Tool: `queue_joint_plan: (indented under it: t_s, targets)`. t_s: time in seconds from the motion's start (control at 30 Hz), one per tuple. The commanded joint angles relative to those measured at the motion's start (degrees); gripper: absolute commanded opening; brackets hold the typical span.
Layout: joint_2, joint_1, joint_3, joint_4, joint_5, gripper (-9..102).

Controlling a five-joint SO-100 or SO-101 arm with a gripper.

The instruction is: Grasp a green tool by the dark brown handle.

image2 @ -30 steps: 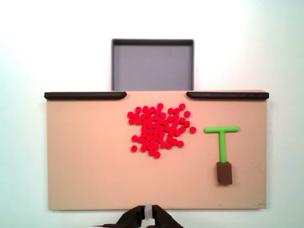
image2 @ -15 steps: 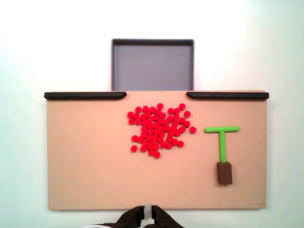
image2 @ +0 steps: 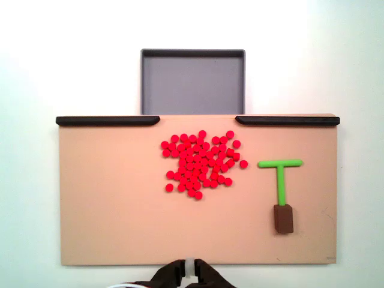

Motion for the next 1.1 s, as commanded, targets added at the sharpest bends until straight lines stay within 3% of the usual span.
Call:
queue_joint_plan:
  t_s: [0.0,0.67,1.07]
  targets:
    - [-0.2,1.4,-2.5,-0.4,0.4,0]
    - [-8.3,17.4,-13.7,-0.4,-15.6,0]
    - [-12.7,20.8,-16.0,-0.4,-21.4,0]
